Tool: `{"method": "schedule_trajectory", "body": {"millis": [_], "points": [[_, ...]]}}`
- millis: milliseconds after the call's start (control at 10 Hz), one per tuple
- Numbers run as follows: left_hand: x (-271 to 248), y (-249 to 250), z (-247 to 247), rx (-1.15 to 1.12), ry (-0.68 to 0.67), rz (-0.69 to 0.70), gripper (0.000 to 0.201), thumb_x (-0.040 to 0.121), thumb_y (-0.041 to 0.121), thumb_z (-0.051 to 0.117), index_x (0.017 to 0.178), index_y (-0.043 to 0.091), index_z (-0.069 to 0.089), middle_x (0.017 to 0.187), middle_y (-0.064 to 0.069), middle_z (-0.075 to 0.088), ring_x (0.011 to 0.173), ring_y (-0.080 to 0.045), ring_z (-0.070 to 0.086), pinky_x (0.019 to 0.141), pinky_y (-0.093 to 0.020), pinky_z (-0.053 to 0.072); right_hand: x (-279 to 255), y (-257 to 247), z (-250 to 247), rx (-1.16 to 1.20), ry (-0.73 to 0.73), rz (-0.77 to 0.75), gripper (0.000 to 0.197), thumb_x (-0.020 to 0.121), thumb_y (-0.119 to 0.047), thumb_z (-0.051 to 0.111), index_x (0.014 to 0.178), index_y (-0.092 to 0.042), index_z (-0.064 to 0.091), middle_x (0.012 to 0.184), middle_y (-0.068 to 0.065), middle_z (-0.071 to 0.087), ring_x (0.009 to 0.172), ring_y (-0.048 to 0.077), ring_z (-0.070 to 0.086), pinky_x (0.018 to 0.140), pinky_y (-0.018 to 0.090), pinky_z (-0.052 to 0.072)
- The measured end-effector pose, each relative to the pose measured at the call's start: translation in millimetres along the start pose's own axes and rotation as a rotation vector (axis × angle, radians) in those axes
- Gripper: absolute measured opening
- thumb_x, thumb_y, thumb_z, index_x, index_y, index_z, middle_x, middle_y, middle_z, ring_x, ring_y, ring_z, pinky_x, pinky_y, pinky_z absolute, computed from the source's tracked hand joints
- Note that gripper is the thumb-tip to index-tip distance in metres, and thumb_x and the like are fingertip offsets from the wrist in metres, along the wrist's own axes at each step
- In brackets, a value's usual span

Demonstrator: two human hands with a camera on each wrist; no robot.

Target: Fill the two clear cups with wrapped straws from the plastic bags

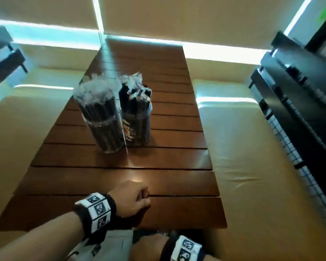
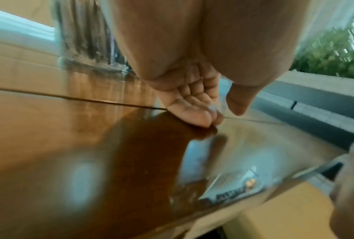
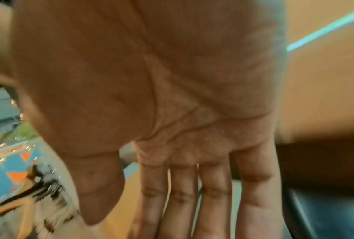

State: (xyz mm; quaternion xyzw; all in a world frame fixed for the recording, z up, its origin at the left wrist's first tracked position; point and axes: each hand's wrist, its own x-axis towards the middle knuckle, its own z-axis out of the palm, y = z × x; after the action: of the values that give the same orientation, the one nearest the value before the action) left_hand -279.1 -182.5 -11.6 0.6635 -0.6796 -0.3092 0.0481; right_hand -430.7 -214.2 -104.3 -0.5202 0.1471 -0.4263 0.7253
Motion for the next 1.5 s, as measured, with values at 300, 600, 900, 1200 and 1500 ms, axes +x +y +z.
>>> {"method": "schedule_trajectory", "body": {"millis": [300,600,900,1200,1500], "points": [[-38.8,-37.8,-94.5,-0.219,0.622,-0.437,0.051,0.074,0.069,0.061,0.068,0.021,0.045,0.063,0.005,0.058,0.066,-0.02,0.057,0.064,-0.033,0.049,129.3,-179.1,88.3,-1.389,0.094,0.515,0.03,0.083,-0.051,0.062,0.076,-0.026,0.047,0.091,-0.003,0.063,0.083,0.02,0.059,0.075,0.033,0.05],[-13.4,-74.4,-164.8,-0.534,0.77,-0.385,0.113,0.053,0.055,0.088,0.143,0.022,0.029,0.14,-0.006,0.03,0.132,-0.022,0.035,0.115,-0.036,0.03,222.9,-155.1,85.6,-1.1,0.411,0.506,0.11,0.062,-0.05,0.087,0.149,-0.018,0.028,0.146,0.01,0.035,0.136,0.027,0.036,0.115,0.037,0.033],[10.0,-58.9,-167.4,-0.693,0.791,-0.442,0.101,0.041,0.059,0.086,0.129,0.026,0.05,0.123,0.001,0.059,0.114,-0.018,0.058,0.102,-0.036,0.047,239.7,-138.2,76.6,-1.004,0.417,0.524,0.099,0.055,-0.046,0.089,0.136,-0.024,0.037,0.125,0.003,0.062,0.117,0.023,0.059,0.102,0.032,0.046],[19.4,-48.1,-178.8,-0.635,0.785,-0.526,0.102,0.043,0.052,0.091,0.132,0.023,0.049,0.123,-0.003,0.056,0.116,-0.022,0.056,0.102,-0.032,0.045,238.8,-144.3,77.9,-1.009,0.455,0.511,0.098,0.061,-0.042,0.088,0.14,-0.021,0.034,0.13,0.011,0.057,0.121,0.03,0.056,0.104,0.037,0.045],[70.8,-62.2,-214.8,-0.539,0.774,-0.531,0.084,0.056,0.039,0.092,0.127,0.011,0.055,0.124,-0.014,0.055,0.119,-0.029,0.051,0.102,-0.031,0.039,274.4,-145.8,63.8,-0.965,0.574,0.517,0.098,0.065,-0.037,0.088,0.143,-0.018,0.033,0.133,0.014,0.054,0.124,0.031,0.053,0.105,0.035,0.042]]}}
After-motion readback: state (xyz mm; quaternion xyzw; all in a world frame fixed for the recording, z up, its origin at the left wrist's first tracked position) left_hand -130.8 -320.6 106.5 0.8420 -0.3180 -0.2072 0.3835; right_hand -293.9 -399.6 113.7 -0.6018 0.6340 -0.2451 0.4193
